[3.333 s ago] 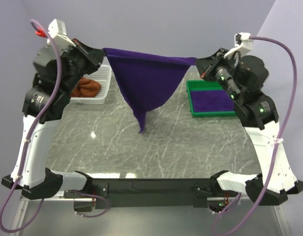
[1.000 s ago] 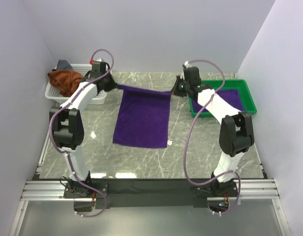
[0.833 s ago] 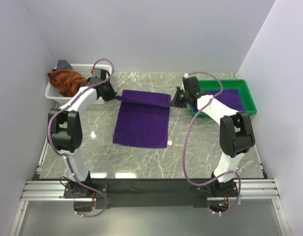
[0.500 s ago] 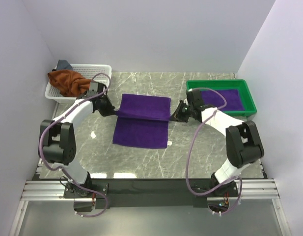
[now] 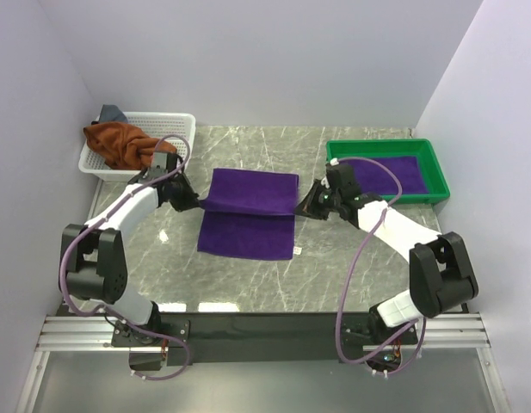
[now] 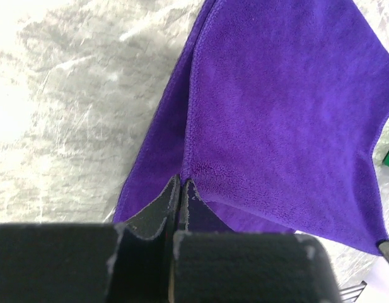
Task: Fold and stack the towels
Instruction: Fold the towel
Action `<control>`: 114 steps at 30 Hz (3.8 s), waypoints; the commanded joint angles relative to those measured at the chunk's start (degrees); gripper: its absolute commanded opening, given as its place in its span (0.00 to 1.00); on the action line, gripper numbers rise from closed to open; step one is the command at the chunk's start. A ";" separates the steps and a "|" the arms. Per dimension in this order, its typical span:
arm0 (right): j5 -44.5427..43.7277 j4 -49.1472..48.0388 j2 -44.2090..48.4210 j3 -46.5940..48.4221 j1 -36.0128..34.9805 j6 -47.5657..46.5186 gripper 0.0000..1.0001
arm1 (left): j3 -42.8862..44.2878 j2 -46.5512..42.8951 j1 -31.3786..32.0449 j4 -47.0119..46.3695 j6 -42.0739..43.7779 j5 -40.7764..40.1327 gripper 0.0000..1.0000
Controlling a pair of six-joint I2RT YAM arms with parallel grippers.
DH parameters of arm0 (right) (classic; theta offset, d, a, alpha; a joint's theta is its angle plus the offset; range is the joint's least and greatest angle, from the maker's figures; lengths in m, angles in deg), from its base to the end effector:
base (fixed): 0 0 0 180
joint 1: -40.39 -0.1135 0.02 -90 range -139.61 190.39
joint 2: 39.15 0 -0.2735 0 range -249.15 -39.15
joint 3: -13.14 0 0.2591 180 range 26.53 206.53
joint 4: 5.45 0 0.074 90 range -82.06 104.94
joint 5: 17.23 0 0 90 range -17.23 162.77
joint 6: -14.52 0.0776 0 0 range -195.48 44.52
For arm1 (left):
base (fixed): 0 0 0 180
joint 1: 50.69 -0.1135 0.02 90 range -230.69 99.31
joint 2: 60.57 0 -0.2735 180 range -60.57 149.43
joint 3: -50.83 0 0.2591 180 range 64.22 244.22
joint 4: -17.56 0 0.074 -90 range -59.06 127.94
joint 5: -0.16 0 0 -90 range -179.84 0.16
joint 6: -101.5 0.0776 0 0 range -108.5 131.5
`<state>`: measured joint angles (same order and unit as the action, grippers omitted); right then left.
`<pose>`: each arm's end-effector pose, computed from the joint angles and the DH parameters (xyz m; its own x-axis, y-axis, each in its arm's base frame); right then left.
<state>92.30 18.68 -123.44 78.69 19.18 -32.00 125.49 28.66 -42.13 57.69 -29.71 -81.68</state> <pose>0.3132 0.1494 0.2023 -0.8520 0.3650 -0.3753 0.0233 0.7426 0.6693 0.3487 -0.0636 0.1987 -0.7576 -0.5455 -0.3584 -0.3598 0.8072 -0.4679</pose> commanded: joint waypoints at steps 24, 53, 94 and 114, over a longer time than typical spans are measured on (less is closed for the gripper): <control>-2.21 -8.99 -0.62 -17.54 -4.01 4.60 0.00 | -20.86 -9.25 -0.47 -4.60 -3.26 -1.83 0.01; -6.61 -0.20 6.86 -19.99 -9.29 4.68 0.00 | -24.80 -14.09 0.32 0.33 -2.03 -0.43 0.01; -6.35 7.54 14.51 -22.89 -11.13 4.86 0.00 | -28.66 -16.90 9.11 4.11 -7.92 -1.92 0.01; -7.58 15.62 17.49 -17.45 -11.22 2.22 0.00 | -19.71 -21.37 9.72 13.94 -7.75 -7.28 0.01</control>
<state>86.73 29.56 -109.12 57.82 8.28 -28.04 101.38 10.85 -32.36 67.59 -38.32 -84.57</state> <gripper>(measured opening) 0.010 0.021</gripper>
